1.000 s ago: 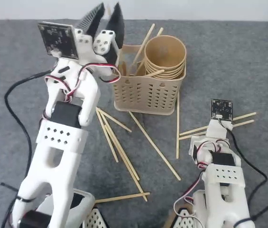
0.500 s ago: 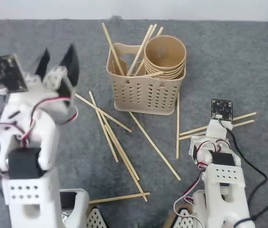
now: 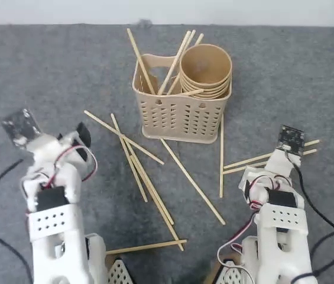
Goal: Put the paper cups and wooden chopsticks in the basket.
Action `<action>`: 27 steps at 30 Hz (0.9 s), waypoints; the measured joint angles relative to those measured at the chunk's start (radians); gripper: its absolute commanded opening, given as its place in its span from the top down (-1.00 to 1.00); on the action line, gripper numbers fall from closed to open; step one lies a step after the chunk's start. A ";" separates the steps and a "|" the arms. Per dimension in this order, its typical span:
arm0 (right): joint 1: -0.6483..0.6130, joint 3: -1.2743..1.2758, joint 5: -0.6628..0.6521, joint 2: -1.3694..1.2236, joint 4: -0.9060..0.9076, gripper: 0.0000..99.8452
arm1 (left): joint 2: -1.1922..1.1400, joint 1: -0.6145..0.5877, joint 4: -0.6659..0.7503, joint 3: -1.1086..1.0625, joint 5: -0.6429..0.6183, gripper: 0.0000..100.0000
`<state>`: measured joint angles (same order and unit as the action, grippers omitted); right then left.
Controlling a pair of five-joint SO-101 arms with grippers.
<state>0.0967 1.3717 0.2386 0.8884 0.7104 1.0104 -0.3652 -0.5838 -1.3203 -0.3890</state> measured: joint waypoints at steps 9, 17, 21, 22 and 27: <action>0.110 -0.252 0.147 0.000 0.181 0.75 | 0.000 0.000 0.040 -0.035 -0.003 0.61; 0.110 -0.400 0.180 -0.009 0.275 0.63 | 0.000 0.000 0.034 -0.035 -0.003 0.61; 0.112 -0.509 0.189 -0.107 0.336 0.58 | 0.000 0.000 0.031 -0.035 -0.003 0.61; 0.112 -0.545 0.196 -0.144 0.359 0.58 | 0.000 0.000 0.031 -0.035 -0.003 0.61; 0.112 -0.730 0.269 -0.391 0.465 0.58 | 0.000 0.000 0.031 -0.035 -0.003 0.61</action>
<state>0.2087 0.6414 0.5071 0.4971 1.1753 1.0104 -0.3652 -0.5531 -1.3556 -0.3920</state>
